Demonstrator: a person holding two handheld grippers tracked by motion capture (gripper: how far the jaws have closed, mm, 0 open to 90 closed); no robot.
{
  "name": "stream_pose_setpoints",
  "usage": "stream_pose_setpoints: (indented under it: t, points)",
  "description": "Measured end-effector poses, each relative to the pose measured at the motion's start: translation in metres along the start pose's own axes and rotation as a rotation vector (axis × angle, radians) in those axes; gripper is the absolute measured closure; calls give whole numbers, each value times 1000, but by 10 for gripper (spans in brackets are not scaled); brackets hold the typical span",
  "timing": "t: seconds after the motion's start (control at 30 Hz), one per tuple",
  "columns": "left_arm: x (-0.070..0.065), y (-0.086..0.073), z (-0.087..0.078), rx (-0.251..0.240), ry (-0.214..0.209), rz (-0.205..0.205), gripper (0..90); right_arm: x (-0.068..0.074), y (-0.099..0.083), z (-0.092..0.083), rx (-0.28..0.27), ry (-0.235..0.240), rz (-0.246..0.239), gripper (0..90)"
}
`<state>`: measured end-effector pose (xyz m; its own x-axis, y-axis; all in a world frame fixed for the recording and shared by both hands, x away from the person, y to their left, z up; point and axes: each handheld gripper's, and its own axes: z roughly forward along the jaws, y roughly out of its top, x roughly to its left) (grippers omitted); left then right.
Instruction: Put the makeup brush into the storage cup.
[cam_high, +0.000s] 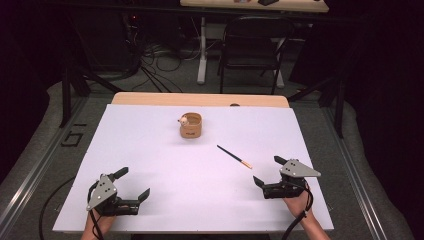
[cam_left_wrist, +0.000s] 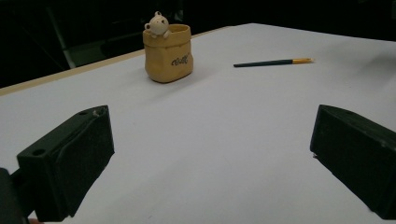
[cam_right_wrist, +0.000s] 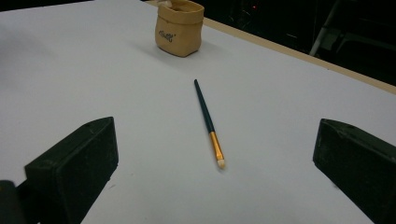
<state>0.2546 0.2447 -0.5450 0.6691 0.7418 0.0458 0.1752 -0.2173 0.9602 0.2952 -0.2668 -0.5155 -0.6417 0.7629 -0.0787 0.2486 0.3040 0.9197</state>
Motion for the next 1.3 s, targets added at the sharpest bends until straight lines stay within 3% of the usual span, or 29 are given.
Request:
stream_pose_setpoints:
  t: [0.7,1.3]
  points:
    - [0,0,0,0,-10,-2,0,-14,17,23,34,22,7,0]
    - [0,-1,-1,-3,-11,-5,0,-19,34,55,152,83,-4,0]
